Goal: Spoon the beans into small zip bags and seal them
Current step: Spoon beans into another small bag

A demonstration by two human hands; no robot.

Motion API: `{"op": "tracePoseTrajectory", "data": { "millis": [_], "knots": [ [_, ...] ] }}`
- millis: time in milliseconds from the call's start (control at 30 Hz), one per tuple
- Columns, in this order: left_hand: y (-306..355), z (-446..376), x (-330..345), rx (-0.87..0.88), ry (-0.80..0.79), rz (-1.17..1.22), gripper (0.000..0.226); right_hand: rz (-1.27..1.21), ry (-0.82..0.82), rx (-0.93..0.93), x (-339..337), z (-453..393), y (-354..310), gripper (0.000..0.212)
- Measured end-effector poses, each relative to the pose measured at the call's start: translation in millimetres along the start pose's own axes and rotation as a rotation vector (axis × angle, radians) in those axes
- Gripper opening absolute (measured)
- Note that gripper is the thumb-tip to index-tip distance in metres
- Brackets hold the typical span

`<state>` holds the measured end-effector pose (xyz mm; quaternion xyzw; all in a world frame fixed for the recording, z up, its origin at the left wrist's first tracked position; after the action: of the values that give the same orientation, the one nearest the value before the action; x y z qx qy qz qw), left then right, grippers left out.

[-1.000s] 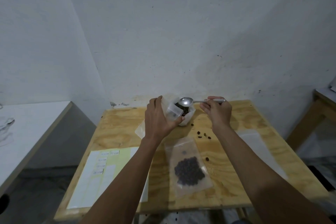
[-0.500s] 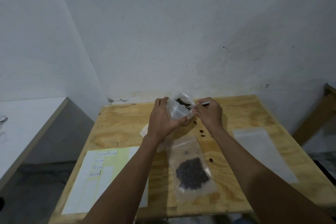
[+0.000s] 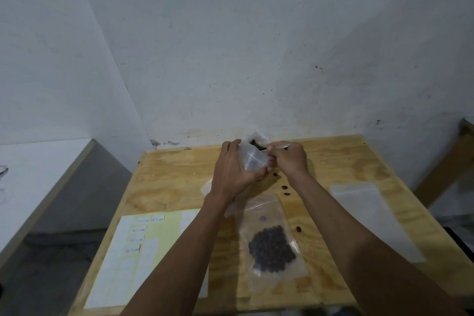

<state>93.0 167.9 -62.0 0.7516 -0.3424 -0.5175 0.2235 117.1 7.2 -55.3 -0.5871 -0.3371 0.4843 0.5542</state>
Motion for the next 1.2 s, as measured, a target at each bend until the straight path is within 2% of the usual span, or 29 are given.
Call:
{"op": "tracePoseTrajectory", "data": {
  "millis": [167,367,600,833,1000,1067,1200],
  "knots": [
    [-2,0,-2,0.003,0.002,-0.017,0.111,-0.291,0.052,0.147,-5,3,5,0.009],
    [-1,5,-8,0.015,0.029,-0.086,0.112,-0.362,0.137,0.159,-12,6,2,0.012],
    [-2,10,-18,-0.013,0.057,-0.130,0.117,-0.439,0.140,0.112,-28,9,-17,0.008],
    [8,6,-24,0.014,0.112,-0.081,0.118,-0.418,0.012,0.021,-38,25,-32,0.009],
    [13,7,-23,0.081,0.125,-0.094,0.111,-0.322,-0.139,-0.153,-45,40,-34,0.012],
    [15,8,-22,0.084,0.139,-0.090,0.111,-0.330,-0.105,-0.186,-45,42,-35,0.012],
    [14,9,-22,0.075,0.140,-0.093,0.109,-0.388,0.113,-0.164,-42,33,-34,0.008]
  ]
}}
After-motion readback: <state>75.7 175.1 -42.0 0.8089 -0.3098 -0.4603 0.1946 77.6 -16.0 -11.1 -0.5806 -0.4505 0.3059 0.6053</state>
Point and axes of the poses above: each hand's wrist, its own z-axis away from the middle knuckle, its own x-axis out of the palm, y = z × x, the point moved 1 cm from there along -z, towards the middle knuckle, and after that the axes turned 3 degrees about z, right-handed, at the moved point
